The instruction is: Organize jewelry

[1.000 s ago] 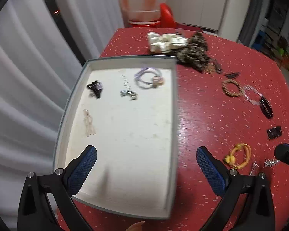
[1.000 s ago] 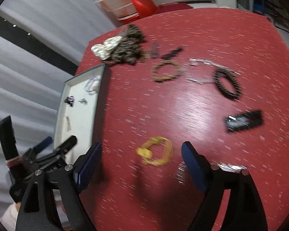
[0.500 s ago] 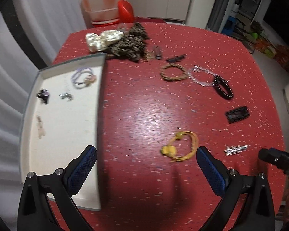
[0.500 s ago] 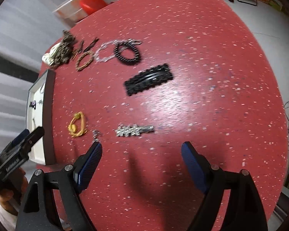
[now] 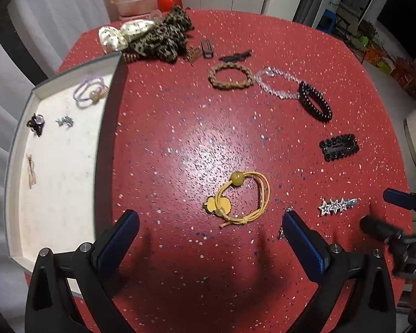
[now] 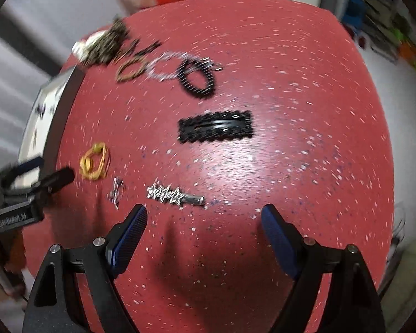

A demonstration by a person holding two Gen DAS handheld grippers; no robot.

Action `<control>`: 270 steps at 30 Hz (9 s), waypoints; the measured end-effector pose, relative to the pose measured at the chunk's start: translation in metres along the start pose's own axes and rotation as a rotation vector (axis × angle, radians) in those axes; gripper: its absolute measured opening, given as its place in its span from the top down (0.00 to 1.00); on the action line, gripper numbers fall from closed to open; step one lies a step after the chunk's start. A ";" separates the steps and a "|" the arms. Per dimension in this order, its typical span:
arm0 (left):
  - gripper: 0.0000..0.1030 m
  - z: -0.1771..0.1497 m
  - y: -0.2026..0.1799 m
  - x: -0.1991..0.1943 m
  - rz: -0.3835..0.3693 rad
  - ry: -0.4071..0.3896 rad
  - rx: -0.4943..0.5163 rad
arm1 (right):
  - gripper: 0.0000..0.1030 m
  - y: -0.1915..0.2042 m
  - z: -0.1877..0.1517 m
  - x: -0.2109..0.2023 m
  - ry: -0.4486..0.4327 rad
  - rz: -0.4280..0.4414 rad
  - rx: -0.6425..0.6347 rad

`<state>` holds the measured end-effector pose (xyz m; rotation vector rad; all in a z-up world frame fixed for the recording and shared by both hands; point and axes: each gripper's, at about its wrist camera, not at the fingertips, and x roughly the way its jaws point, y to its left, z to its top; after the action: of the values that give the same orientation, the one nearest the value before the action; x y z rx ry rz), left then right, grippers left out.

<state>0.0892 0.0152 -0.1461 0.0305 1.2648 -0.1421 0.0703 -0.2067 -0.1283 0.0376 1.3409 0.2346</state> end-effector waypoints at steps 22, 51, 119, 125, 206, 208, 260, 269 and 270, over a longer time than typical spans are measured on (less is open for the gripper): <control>0.10 0.011 -0.017 0.047 0.017 0.030 0.018 | 0.25 0.046 0.009 0.042 0.009 -0.069 -0.405; 0.92 -0.008 -0.018 -0.007 -0.075 -0.009 0.026 | 0.78 0.030 -0.017 0.015 0.034 0.030 -0.040; 0.94 -0.016 -0.007 -0.009 -0.104 0.033 0.081 | 0.77 0.056 -0.037 -0.067 0.043 0.152 0.290; 0.94 -0.022 0.023 -0.050 -0.148 -0.011 0.014 | 0.77 0.063 -0.028 -0.072 0.028 0.168 0.287; 0.77 -0.031 0.248 -0.001 0.200 -0.041 -0.320 | 0.56 0.319 0.141 0.105 0.043 0.262 -0.117; 0.20 -0.031 0.249 -0.005 0.211 -0.057 -0.333 | 0.53 0.313 0.141 0.100 0.038 0.267 -0.111; 0.00 -0.019 0.061 -0.052 0.068 -0.073 -0.067 | 0.16 0.069 0.024 -0.002 -0.028 0.109 0.051; 0.00 -0.023 -0.003 -0.023 -0.002 -0.017 -0.006 | 0.16 -0.001 0.018 0.007 -0.033 0.021 0.130; 0.00 -0.023 -0.008 -0.021 -0.006 -0.016 -0.003 | 0.16 -0.006 0.018 0.008 -0.035 0.018 0.135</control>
<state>0.0600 0.0111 -0.1324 0.0225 1.2497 -0.1455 0.0907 -0.2086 -0.1327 0.1671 1.3208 0.1574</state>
